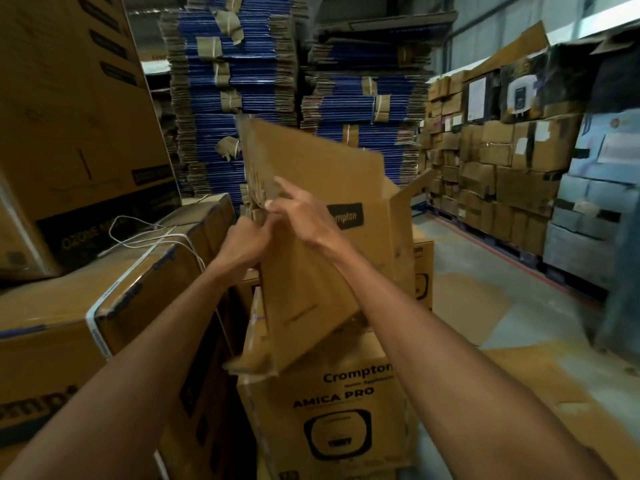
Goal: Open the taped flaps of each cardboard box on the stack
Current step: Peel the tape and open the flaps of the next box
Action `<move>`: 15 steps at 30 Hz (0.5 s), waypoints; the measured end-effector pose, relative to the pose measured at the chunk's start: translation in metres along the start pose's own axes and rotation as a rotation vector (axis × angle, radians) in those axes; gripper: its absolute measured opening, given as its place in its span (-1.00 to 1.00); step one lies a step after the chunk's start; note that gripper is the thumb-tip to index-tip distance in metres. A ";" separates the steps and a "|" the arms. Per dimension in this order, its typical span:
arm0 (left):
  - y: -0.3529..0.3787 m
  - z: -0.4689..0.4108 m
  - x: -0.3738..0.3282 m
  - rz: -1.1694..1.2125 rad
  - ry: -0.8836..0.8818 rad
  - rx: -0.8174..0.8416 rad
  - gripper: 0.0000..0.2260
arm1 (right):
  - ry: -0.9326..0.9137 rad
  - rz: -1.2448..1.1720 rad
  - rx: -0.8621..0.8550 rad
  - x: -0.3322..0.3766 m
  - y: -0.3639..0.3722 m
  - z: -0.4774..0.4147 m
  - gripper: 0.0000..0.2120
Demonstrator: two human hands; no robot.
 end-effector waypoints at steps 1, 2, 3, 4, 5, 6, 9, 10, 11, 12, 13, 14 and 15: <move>0.002 0.004 0.001 -0.023 0.018 -0.063 -0.77 | -0.048 -0.025 -0.017 -0.002 0.006 0.002 -0.54; 0.005 0.005 0.002 -0.080 0.044 -0.100 -0.81 | -0.105 -0.029 -0.084 -0.005 0.012 0.007 -0.69; 0.010 0.005 0.001 -0.136 0.070 -0.119 -0.80 | -0.172 -0.025 -0.200 -0.010 0.015 0.013 -0.81; 0.014 0.005 -0.003 -0.163 0.076 -0.138 -0.76 | -0.232 -0.016 -0.331 -0.019 0.017 0.021 -0.86; 0.016 0.004 -0.007 -0.135 0.057 -0.168 -0.74 | -0.283 -0.014 -0.449 -0.029 0.017 0.033 -0.86; 0.015 0.001 -0.007 -0.074 0.016 -0.221 -0.74 | -0.320 -0.005 -0.518 -0.039 0.017 0.048 -0.86; 0.008 -0.008 0.004 0.202 -0.190 -0.422 -0.77 | -0.356 -0.015 -0.352 -0.066 0.028 0.078 -0.83; 0.009 -0.010 0.010 0.297 -0.243 -0.467 -0.76 | -0.296 -0.034 -0.249 -0.069 0.032 0.084 -0.82; 0.012 -0.012 0.015 0.372 -0.273 -0.500 -0.73 | -0.198 -0.059 -0.172 -0.074 0.035 0.086 -0.80; 0.017 -0.010 0.018 0.423 -0.295 -0.521 -0.73 | -0.076 -0.071 -0.130 -0.081 0.036 0.083 -0.75; 0.024 -0.008 0.021 0.457 -0.324 -0.543 -0.77 | 0.038 -0.060 -0.117 -0.085 0.034 0.080 -0.67; 0.032 -0.003 0.022 0.487 -0.361 -0.564 -0.81 | 0.136 -0.083 -0.094 -0.090 0.032 0.076 -0.57; 0.041 0.003 0.023 0.531 -0.402 -0.586 -0.84 | 0.227 -0.208 -0.060 -0.096 0.031 0.073 -0.48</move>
Point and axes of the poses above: each hand's wrist, its own z-axis away from the middle knuckle, its own y-axis out of the palm, x = y × z, the point moved 5 cm from there along -z, towards the middle knuckle, and after that the axes turned 15 degrees about y, right-handed, at the moved point
